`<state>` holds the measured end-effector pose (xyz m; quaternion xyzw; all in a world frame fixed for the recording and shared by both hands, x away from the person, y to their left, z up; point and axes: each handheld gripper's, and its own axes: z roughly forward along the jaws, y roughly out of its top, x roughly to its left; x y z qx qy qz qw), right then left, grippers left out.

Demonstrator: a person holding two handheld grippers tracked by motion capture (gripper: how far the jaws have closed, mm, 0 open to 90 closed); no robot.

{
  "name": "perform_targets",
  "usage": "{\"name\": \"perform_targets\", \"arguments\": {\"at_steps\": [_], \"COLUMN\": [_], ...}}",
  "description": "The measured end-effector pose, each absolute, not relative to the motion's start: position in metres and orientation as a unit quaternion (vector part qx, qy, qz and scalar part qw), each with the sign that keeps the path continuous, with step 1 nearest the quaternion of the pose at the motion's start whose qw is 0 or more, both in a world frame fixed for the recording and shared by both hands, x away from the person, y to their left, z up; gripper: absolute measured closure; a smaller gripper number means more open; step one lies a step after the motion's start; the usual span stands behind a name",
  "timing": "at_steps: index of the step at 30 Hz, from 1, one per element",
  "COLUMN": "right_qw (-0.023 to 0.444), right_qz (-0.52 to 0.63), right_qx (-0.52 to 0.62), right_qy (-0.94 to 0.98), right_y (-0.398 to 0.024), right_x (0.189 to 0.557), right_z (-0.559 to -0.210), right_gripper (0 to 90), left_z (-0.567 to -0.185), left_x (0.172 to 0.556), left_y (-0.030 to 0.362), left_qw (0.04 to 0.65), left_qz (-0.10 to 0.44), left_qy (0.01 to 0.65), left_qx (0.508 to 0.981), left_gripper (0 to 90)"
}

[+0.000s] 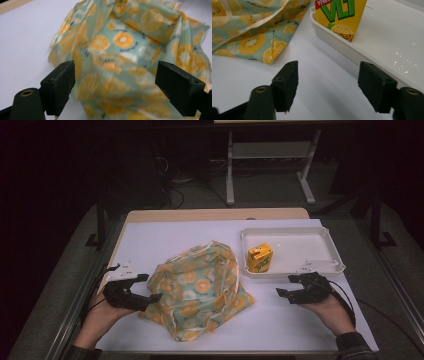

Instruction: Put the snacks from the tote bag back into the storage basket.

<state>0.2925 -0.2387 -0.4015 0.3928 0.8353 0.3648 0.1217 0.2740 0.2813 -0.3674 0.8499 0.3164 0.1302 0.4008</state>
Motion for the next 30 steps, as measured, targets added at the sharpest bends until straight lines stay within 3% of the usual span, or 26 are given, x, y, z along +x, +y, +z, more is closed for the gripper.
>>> {"name": "perform_targets", "arguments": {"at_steps": [3,10,12,13,16,30], "right_qw": [0.128,0.131,0.131,0.128,0.123,0.111], "right_qz": [0.367,0.364,0.357,0.364,0.37,0.385], "right_qx": [0.393,0.395,0.396,0.394,0.396,0.38], "right_qy": [0.833,0.833,0.836,0.834,0.831,0.834], "right_y": [-0.239,-0.239,-0.239,-0.241,-0.244,-0.249], "right_x": [0.297,0.308,0.312,0.317,0.325,0.359], "right_z": [-0.398,-0.397,-0.396,-0.395,-0.393,-0.394], "right_gripper": [46.7,64.7,72.2,80.0,88.4,90.0], "left_z": [-0.37,-0.382,-0.386,-0.388,-0.394,-0.409], "left_x": [0.268,0.257,0.253,0.252,0.25,0.254], "left_y": [0.292,0.313,0.318,0.321,0.328,0.334], "left_qw": [0.401,0.394,0.394,0.39,0.379,0.358], "left_qz": [0.135,0.143,0.145,0.147,0.145,0.135], "left_qy": [0.327,0.344,0.351,0.352,0.363,0.371], "left_qx": [0.845,0.84,0.837,0.838,0.839,0.846], "left_gripper": [15.5,15.1,15.1,15.1,15.2,15.2]}}
